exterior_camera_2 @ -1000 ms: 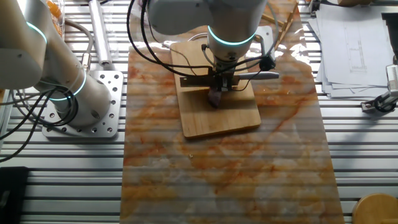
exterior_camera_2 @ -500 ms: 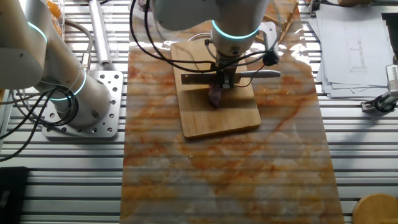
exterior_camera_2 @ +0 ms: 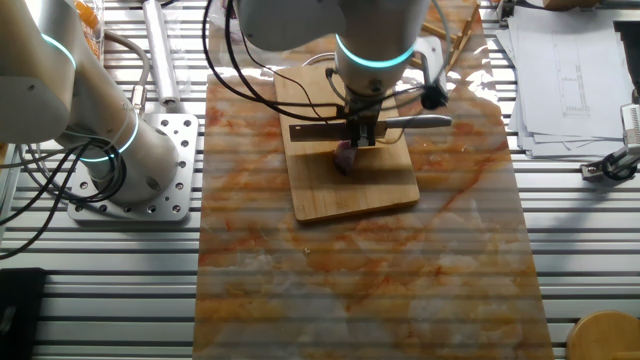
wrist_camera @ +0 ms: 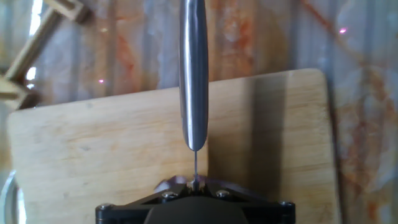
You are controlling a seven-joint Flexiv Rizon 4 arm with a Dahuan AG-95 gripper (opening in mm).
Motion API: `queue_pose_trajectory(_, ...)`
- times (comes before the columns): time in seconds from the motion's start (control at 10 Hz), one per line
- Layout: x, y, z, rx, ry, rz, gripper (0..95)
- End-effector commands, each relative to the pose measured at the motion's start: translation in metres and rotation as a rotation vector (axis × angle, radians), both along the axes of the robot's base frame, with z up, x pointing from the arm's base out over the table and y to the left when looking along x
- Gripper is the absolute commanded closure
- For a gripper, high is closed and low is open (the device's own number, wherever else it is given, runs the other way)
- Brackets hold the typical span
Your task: Chop the onions
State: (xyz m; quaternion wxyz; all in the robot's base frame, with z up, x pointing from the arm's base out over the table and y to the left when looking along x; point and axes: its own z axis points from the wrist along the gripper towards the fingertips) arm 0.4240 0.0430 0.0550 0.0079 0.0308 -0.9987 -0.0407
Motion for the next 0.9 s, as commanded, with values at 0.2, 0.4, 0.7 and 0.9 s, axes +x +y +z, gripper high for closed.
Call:
queue_pose_trajectory(0.2,0.0000,-0.0003,0.0024,-0.003,-0.003,-0.014,95.0)
queue_pose_trajectory(0.4,-0.0001,-0.0019,0.0035,-0.005,-0.001,-0.025,95.0)
queue_pose_trajectory(0.7,0.0001,-0.0061,0.0046,0.004,0.003,-0.067,95.0)
queue_pose_trajectory(0.9,0.0001,-0.0061,0.0046,0.010,0.010,-0.084,95.0)
